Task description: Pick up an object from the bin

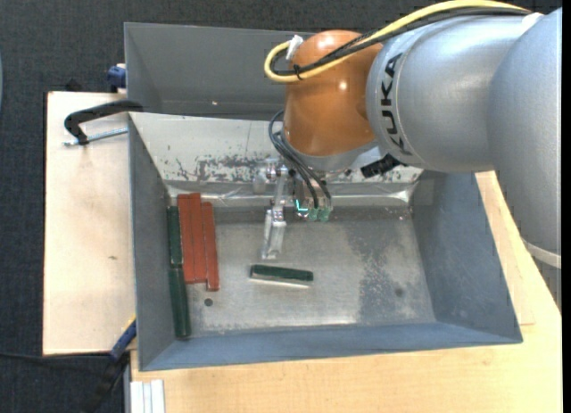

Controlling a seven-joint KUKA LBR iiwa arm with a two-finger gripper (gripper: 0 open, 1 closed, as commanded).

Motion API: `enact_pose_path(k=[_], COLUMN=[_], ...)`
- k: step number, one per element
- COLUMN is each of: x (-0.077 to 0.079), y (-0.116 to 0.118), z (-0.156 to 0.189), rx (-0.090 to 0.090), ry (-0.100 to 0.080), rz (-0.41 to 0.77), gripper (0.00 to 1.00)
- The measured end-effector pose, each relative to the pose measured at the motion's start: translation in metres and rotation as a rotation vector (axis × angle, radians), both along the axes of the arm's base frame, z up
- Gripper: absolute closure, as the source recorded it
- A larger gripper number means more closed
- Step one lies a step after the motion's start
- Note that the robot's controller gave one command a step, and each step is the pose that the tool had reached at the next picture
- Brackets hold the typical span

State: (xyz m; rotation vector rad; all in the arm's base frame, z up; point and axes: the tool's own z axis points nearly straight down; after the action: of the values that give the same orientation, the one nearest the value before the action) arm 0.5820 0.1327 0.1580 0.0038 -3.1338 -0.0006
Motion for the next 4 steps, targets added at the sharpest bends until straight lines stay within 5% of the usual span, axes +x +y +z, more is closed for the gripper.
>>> enact_pose_path(k=[1, 2, 3, 4], x=[0.002, -0.026, -0.035, -0.054], y=[0.0, -0.011, -0.017, -0.049], z=[0.004, -0.037, -0.079, -0.087], rx=[0.001, 0.003, 0.0, 0.001], ry=[-0.008, -0.017, -0.005, -0.007], rz=[-0.002, -0.036, -0.147, 0.033], gripper=[0.0, 0.0, 0.0, 1.0])
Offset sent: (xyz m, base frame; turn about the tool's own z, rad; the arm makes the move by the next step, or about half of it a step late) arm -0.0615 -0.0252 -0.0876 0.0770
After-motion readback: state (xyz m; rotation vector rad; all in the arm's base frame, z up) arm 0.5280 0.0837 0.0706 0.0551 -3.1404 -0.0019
